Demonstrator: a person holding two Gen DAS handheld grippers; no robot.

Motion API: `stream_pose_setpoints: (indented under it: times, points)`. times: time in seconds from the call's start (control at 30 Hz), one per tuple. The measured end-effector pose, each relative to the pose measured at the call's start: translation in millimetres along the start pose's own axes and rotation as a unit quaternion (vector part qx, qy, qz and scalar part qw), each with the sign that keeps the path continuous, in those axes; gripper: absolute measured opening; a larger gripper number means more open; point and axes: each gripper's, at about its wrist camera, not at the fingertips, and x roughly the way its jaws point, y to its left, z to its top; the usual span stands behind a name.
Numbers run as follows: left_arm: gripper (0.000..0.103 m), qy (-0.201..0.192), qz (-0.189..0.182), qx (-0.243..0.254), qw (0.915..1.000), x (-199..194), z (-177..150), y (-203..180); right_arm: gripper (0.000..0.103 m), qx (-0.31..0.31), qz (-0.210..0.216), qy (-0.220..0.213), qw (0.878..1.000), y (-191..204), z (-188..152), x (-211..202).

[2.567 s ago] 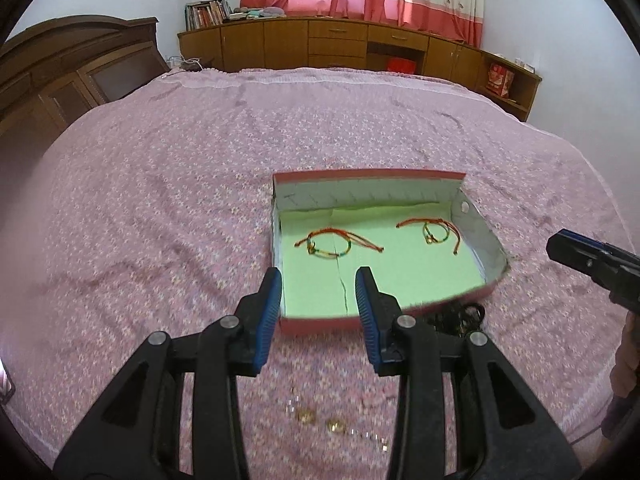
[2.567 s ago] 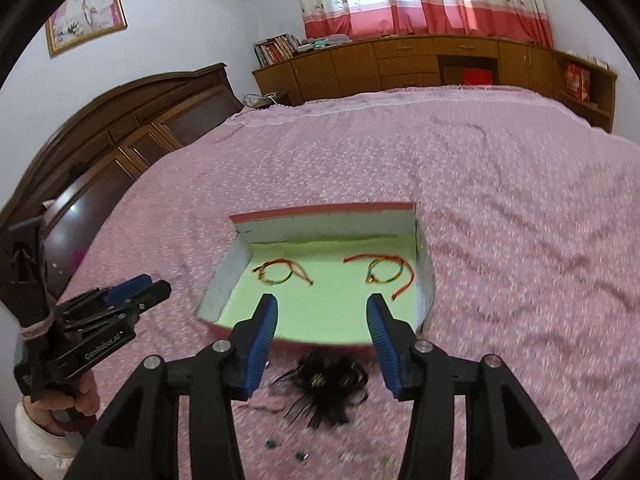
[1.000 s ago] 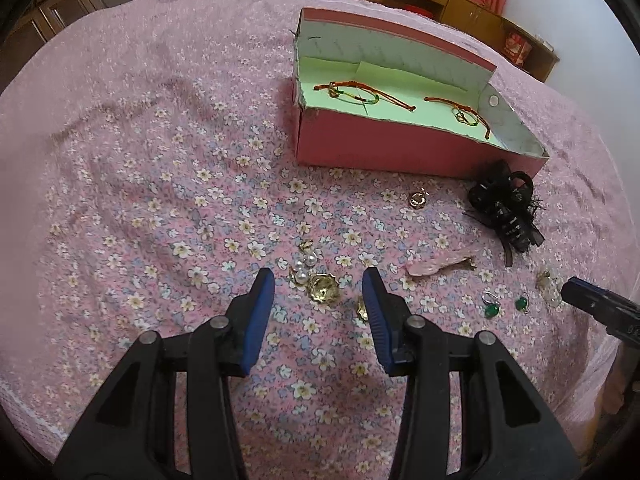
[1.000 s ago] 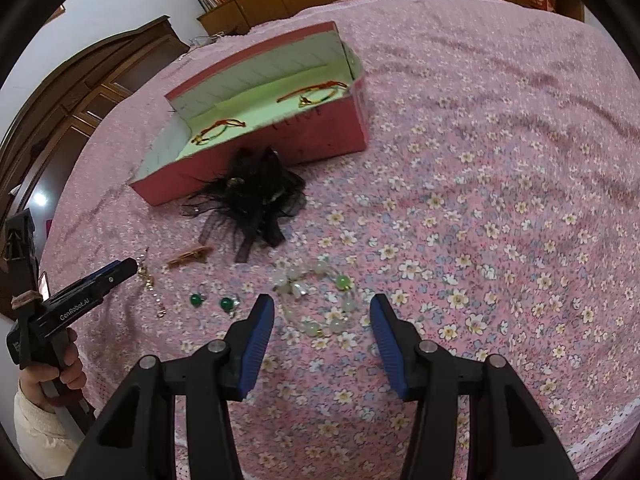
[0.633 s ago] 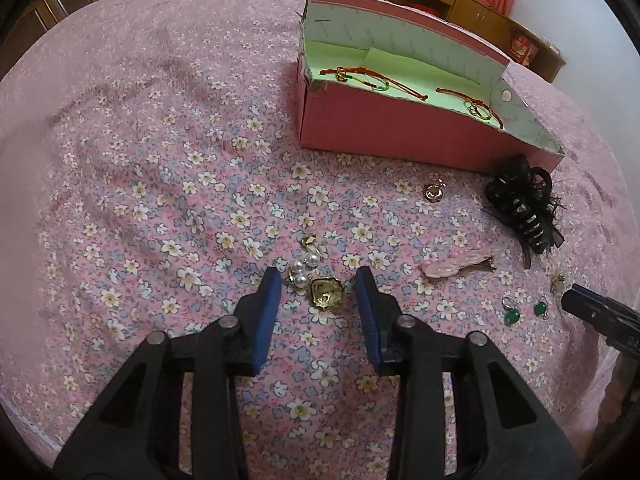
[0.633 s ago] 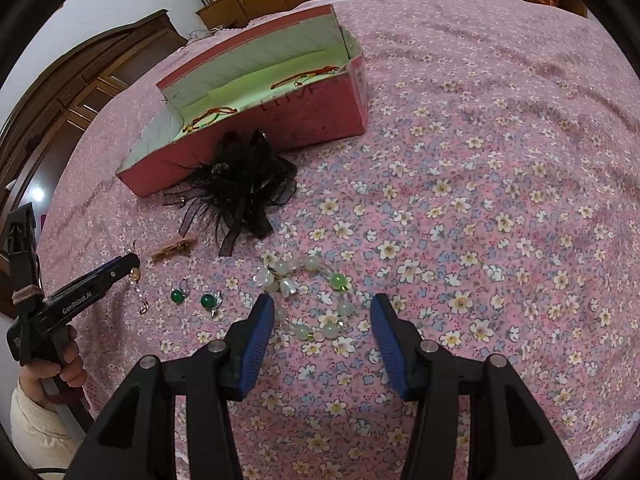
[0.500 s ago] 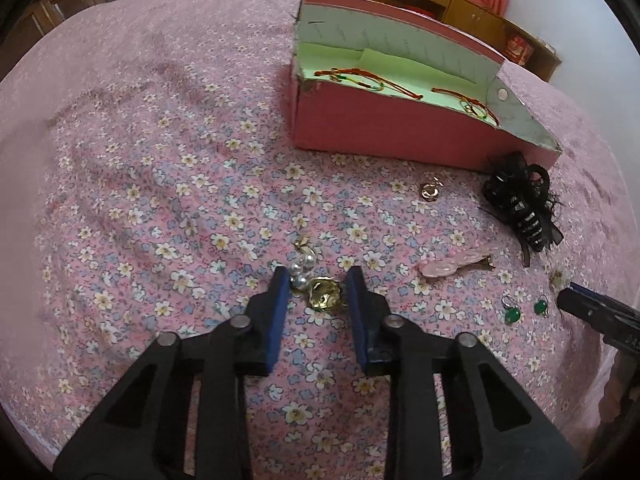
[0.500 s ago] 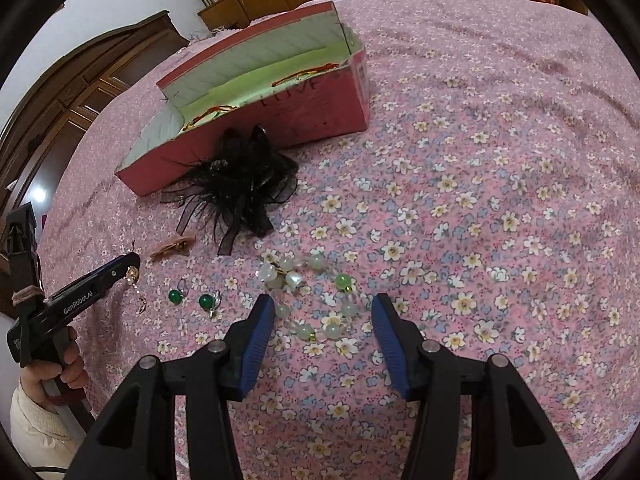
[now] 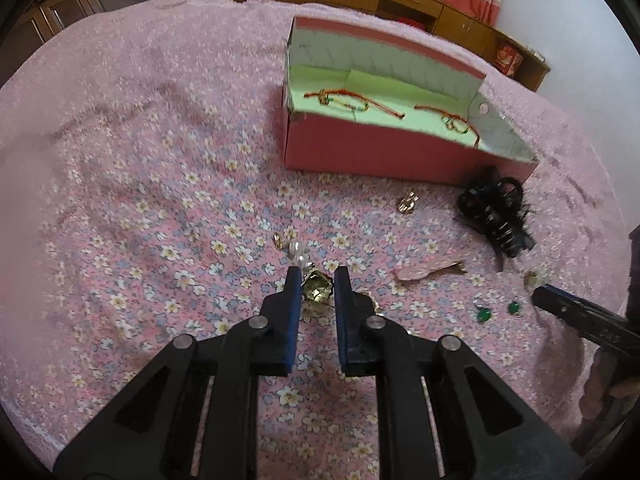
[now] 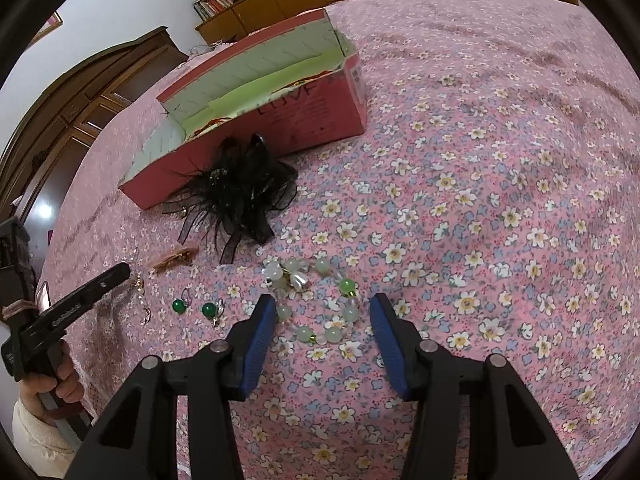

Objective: Organize jewelry
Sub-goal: 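Grasp the gold pendant with the left tool while the right tool grasps the jade bead bracelet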

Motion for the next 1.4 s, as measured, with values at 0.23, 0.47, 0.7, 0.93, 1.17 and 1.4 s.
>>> stream_pose_setpoints:
  times: [0.23,0.47,0.7,0.93,1.17,1.4]
  points:
    - [0.008,-0.023,0.003,-0.003,0.9997,-25,5,2,0.035,-0.006,-0.002,-0.010,1.000,6,-3,-1]
    - [0.008,-0.039,0.006,-0.001,0.9992,-40,6,2,0.028,-0.008,0.010,-0.022,1.000,10,-9,-7]
    - [0.008,-0.044,0.001,0.000,0.9990,-47,6,-1,0.025,-0.006,0.018,-0.027,0.999,11,-17,-18]
    - [0.008,-0.052,-0.002,0.008,0.9986,-56,9,-6,0.010,-0.010,0.012,-0.031,0.999,11,-21,-28]
    - [0.008,-0.067,-0.006,0.017,0.9976,-68,15,-14,0.009,-0.016,0.011,-0.051,0.999,12,-20,-41]
    - [0.008,-0.078,-0.012,0.023,0.9966,-73,22,-21,0.009,-0.030,0.011,-0.074,0.997,18,-14,-60]
